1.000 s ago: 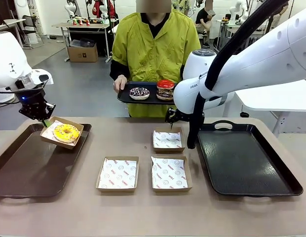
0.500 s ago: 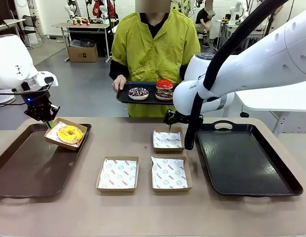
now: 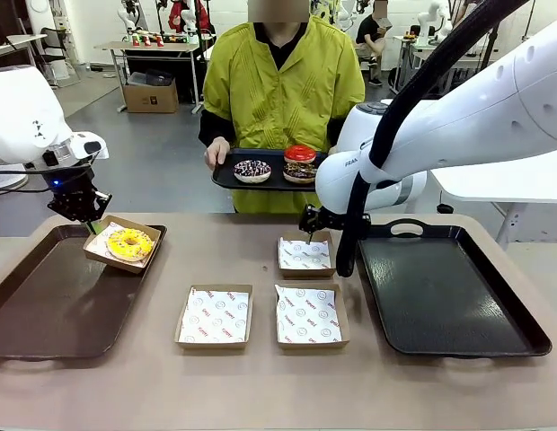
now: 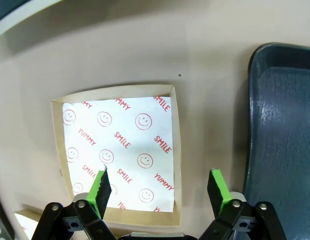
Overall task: Individually package the donuts and arrange them on the tray.
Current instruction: Place the picked Paper togo box on the Handle tray while simultaneously picking up another Paper togo box from the table with the other hand.
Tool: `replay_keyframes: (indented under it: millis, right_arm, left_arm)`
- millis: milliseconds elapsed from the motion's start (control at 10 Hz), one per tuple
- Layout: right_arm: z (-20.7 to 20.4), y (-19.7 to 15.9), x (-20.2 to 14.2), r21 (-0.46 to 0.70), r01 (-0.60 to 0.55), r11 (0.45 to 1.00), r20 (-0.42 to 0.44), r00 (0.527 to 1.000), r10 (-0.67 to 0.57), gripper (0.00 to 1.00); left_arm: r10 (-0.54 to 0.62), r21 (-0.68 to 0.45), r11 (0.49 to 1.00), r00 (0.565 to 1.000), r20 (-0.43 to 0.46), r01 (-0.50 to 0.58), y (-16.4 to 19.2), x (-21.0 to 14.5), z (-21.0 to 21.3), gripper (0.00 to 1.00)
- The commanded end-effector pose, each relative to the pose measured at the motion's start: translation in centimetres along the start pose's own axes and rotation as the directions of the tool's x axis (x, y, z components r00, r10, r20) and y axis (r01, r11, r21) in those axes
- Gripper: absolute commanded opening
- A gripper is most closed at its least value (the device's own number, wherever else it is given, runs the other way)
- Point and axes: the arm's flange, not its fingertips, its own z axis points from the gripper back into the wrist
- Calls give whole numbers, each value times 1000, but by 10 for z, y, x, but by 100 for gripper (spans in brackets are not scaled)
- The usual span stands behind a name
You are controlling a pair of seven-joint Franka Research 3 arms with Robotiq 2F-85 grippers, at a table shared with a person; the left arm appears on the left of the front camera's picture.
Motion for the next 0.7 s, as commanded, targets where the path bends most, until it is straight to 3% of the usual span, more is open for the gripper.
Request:
replay_keyframes:
  millis: [0, 200, 300, 400, 500, 600]
  right_arm:
    - [-8, -1, -1, -15, -55, 998, -6, 998, 55, 100]
    - [-11, 0, -2, -5, -86, 996, -21, 996, 86, 100]
    - [-12, 0, -2, 4, -97, 995, -29, 995, 97, 100]
    - [-12, -1, -3, 10, -108, 994, -39, 993, 109, 41]
    - [-12, -1, -3, 10, -104, 995, -36, 994, 104, 41]
    - [-12, -1, -3, 10, -100, 995, -33, 994, 100, 0]
  left_arm:
    - [-19, -32, 999, 1000, 12, 20, 1, 3, 2, 1]
    - [-18, -33, 999, 1000, 8, 18, 2, 4, 0, 1]
    - [-15, -35, 999, 1000, 4, 15, 1, 5, -2, 15]
    - [-13, -34, 999, 1000, 2, 13, 1, 5, -3, 55]
    - [-14, -34, 999, 1000, -2, 14, 1, 4, -2, 70]
    - [-12, -34, 999, 1000, -4, 12, 1, 4, -2, 100]
